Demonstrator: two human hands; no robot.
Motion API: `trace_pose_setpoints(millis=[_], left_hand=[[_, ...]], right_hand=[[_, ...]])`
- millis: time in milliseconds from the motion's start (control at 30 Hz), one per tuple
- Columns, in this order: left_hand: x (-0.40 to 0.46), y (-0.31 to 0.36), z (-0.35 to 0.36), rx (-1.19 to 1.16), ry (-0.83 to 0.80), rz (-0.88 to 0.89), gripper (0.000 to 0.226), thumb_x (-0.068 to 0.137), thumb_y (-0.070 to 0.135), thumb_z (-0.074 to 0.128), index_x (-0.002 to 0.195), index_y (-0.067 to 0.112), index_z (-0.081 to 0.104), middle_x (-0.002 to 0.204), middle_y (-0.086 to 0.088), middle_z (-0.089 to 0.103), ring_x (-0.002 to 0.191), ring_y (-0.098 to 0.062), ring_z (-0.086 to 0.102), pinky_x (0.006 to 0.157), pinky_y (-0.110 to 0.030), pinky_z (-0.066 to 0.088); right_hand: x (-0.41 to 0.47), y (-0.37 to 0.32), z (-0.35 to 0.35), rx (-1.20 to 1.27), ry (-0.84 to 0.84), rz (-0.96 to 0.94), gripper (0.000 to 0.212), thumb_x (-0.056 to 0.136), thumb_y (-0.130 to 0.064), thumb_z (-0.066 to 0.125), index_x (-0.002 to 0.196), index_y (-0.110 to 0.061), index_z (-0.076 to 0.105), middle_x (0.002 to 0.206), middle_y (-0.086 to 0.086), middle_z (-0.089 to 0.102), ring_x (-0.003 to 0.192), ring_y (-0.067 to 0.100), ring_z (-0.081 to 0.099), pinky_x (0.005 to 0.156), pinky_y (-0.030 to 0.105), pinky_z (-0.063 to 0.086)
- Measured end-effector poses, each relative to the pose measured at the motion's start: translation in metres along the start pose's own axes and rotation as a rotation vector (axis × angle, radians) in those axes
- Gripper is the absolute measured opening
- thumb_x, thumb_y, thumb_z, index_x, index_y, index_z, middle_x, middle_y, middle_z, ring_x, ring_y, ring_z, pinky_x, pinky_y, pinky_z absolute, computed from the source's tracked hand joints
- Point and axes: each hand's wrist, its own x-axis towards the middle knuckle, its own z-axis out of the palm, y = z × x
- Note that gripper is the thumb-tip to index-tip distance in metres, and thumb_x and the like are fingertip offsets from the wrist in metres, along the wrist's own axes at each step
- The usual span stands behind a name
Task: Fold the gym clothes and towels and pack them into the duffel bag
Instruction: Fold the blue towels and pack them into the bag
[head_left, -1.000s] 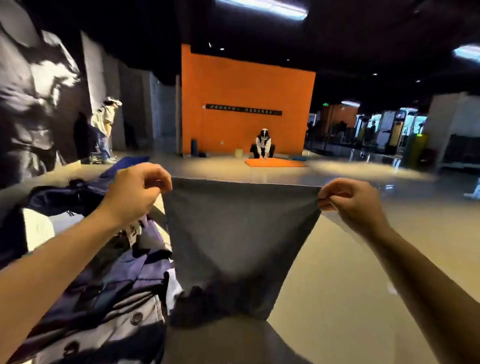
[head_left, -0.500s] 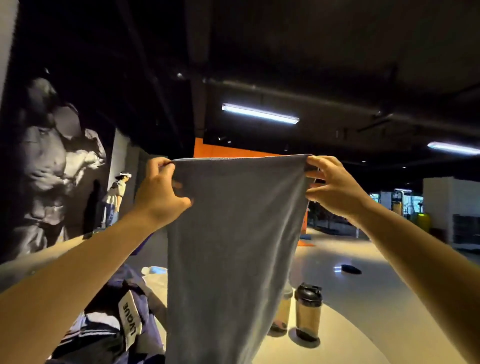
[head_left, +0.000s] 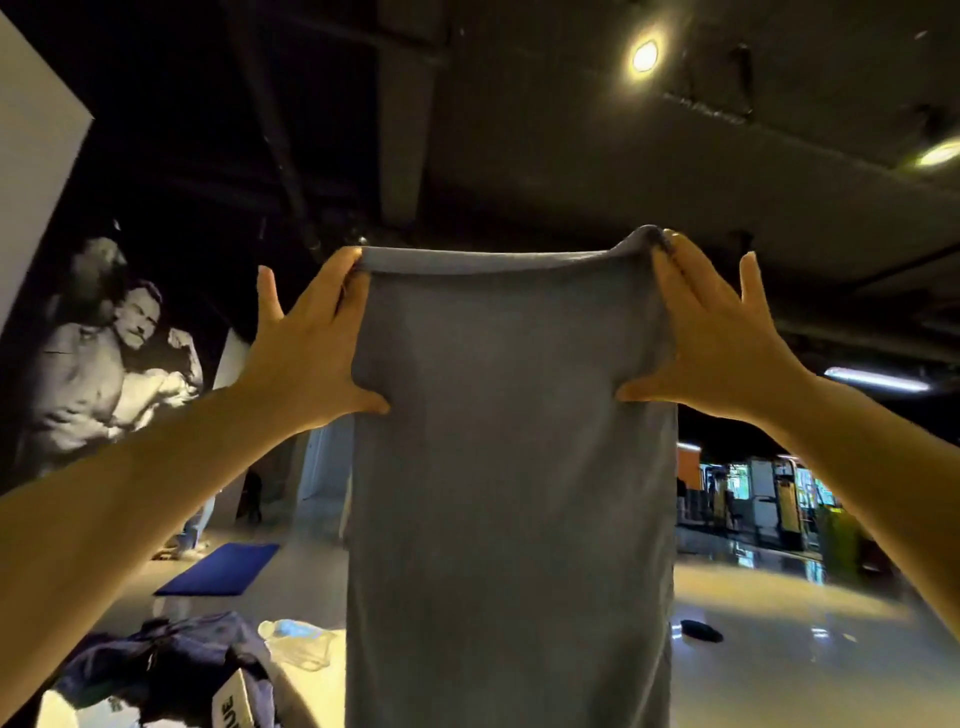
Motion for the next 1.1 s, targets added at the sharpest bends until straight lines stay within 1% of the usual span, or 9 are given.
trace_pose_setpoints(millis=[100, 333, 533, 667, 767, 867, 933, 1000, 1100], left_hand=[[0.012, 0.000, -0.011, 0.069, 0.045, -0.026, 0.143, 0.047, 0.060, 0.085, 0.153, 0.008, 0.004, 0.159, -0.009, 0.002, 0.141, -0.030, 0.026, 0.108, -0.066, -0.004], [0.025, 0.002, 0.000, 0.175, 0.111, 0.048, 0.147, 0.031, 0.053, 0.093, 0.148, 0.000, 0.022, 0.154, -0.019, 0.022, 0.136, -0.036, 0.034, 0.102, -0.074, 0.007], [-0.002, 0.008, 0.075, 0.166, 0.041, 0.086, 0.145, 0.029, 0.051, 0.094, 0.145, 0.000, 0.024, 0.151, -0.020, 0.026, 0.129, -0.036, 0.042, 0.101, -0.073, 0.011], [-0.042, 0.021, 0.145, 0.115, -0.089, 0.064, 0.147, 0.027, 0.047, 0.095, 0.146, 0.005, 0.021, 0.151, -0.015, 0.025, 0.126, -0.037, 0.046, 0.110, -0.063, -0.007], [-0.072, 0.028, 0.196, 0.136, -0.258, 0.059, 0.148, 0.028, 0.051, 0.093, 0.149, 0.004, 0.022, 0.152, -0.011, 0.023, 0.133, -0.028, 0.034, 0.108, -0.062, -0.010], [-0.099, 0.045, 0.235, 0.214, -0.455, 0.064, 0.131, 0.065, 0.063, 0.075, 0.143, 0.003, -0.011, 0.153, -0.010, -0.016, 0.145, -0.024, -0.005, 0.097, -0.062, -0.030], [-0.115, 0.059, 0.257, 0.210, -0.548, 0.043, 0.117, 0.081, 0.061, 0.061, 0.147, 0.005, -0.017, 0.149, -0.010, -0.031, 0.144, -0.024, -0.021, 0.091, -0.064, -0.032], [-0.125, 0.070, 0.269, 0.166, -0.591, 0.034, 0.110, 0.081, 0.056, 0.064, 0.152, 0.007, -0.004, 0.152, -0.008, -0.024, 0.146, -0.025, -0.013, 0.102, -0.066, -0.020], [-0.149, 0.073, 0.279, -0.009, -0.522, 0.081, 0.106, 0.062, 0.040, 0.088, 0.145, 0.003, 0.033, 0.153, -0.014, 0.016, 0.136, -0.037, 0.035, 0.109, -0.066, 0.007]], right_hand=[[0.013, 0.012, -0.018, -0.087, 0.058, -0.028, 0.132, 0.054, -0.068, 0.075, 0.152, -0.007, 0.010, 0.159, 0.013, 0.010, 0.146, 0.031, 0.014, 0.112, 0.062, -0.002], [0.018, 0.022, -0.017, -0.137, 0.046, -0.010, 0.134, 0.056, -0.065, 0.077, 0.152, -0.010, 0.002, 0.160, 0.012, 0.004, 0.146, 0.030, 0.015, 0.111, 0.057, -0.009], [-0.017, 0.019, 0.070, -0.103, -0.059, -0.058, 0.140, 0.046, -0.068, 0.080, 0.151, -0.005, 0.011, 0.156, 0.017, 0.021, 0.141, 0.034, 0.028, 0.109, 0.069, 0.009], [-0.056, 0.005, 0.139, 0.033, -0.232, -0.016, 0.141, 0.054, -0.058, 0.083, 0.147, -0.016, -0.014, 0.161, 0.006, 0.000, 0.147, 0.021, 0.004, 0.113, 0.053, -0.018], [-0.085, -0.010, 0.188, 0.077, -0.351, 0.031, 0.137, 0.062, -0.057, 0.079, 0.140, -0.021, -0.026, 0.160, 0.002, -0.013, 0.148, 0.017, -0.005, 0.111, 0.049, -0.022], [-0.112, -0.027, 0.233, 0.045, -0.520, 0.103, 0.127, 0.074, -0.061, 0.068, 0.132, -0.024, -0.039, 0.156, 0.001, -0.027, 0.146, 0.018, -0.017, 0.111, 0.052, -0.018], [-0.129, -0.035, 0.259, 0.067, -0.572, 0.148, 0.120, 0.080, -0.059, 0.063, 0.139, -0.023, -0.034, 0.156, 0.002, -0.027, 0.146, 0.019, -0.017, 0.113, 0.052, -0.013], [-0.143, -0.041, 0.274, 0.107, -0.574, 0.179, 0.111, 0.084, -0.052, 0.064, 0.148, -0.018, -0.021, 0.159, 0.003, -0.020, 0.147, 0.021, -0.010, 0.117, 0.051, -0.006], [-0.169, -0.048, 0.285, 0.232, -0.481, 0.218, 0.095, 0.082, -0.030, 0.072, 0.152, -0.008, 0.011, 0.160, 0.010, 0.007, 0.144, 0.031, 0.015, 0.116, 0.053, 0.015]])
